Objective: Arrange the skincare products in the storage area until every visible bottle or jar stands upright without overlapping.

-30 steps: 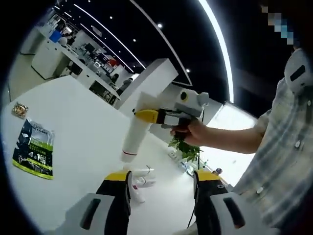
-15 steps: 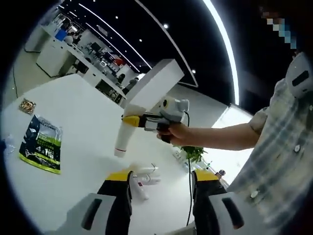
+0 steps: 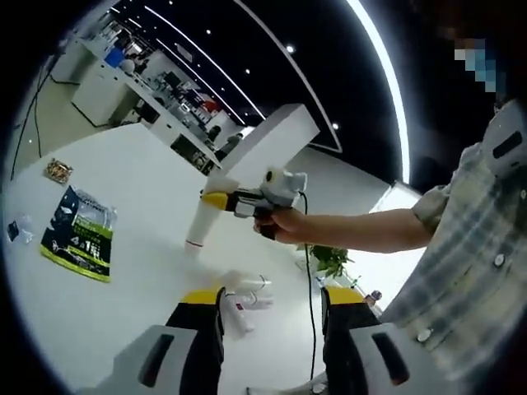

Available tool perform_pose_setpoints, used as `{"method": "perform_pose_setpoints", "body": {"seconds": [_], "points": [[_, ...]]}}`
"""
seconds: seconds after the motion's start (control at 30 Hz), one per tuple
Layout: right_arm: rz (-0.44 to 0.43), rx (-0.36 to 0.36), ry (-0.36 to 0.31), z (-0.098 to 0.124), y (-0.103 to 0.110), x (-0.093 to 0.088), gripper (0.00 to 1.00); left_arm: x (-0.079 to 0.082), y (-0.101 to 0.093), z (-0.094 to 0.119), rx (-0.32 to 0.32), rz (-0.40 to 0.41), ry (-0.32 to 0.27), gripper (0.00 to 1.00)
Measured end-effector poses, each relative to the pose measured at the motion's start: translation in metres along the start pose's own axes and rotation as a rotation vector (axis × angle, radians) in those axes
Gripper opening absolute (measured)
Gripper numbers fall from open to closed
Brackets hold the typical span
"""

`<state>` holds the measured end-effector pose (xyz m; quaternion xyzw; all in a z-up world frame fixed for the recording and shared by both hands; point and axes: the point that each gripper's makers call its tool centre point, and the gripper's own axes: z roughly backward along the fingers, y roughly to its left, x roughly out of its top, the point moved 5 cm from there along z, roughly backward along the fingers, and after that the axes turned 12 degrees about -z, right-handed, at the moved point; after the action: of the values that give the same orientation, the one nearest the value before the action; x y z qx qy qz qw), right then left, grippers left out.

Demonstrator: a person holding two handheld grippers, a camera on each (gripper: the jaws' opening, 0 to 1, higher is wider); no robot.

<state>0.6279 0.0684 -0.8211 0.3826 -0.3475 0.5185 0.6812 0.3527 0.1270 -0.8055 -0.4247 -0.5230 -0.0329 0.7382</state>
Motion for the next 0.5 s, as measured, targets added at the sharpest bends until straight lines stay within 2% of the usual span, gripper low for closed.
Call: {"method": "perform_pose_setpoints", "body": {"seconds": [0.13, 0.2, 0.3, 0.4, 0.5], "points": [[0.024, 0.034, -0.033, 0.004, 0.001, -0.001, 0.1, -0.003, 0.0, 0.0, 0.005, -0.003, 0.019, 0.46], [0.001, 0.057, -0.057, 0.009, 0.0, -0.004, 0.1, -0.003, 0.0, -0.001, 0.003, 0.014, 0.019, 0.46], [-0.024, 0.062, -0.065, 0.016, -0.006, -0.006, 0.11, -0.002, -0.002, -0.003, 0.002, 0.015, 0.01, 0.46], [-0.013, 0.074, -0.053, 0.021, -0.005, -0.01, 0.11, -0.001, -0.005, -0.005, -0.002, 0.016, 0.007, 0.46], [-0.003, 0.094, -0.054, 0.025, -0.003, -0.014, 0.12, -0.004, -0.004, -0.008, 0.002, 0.019, 0.026, 0.45]]}}
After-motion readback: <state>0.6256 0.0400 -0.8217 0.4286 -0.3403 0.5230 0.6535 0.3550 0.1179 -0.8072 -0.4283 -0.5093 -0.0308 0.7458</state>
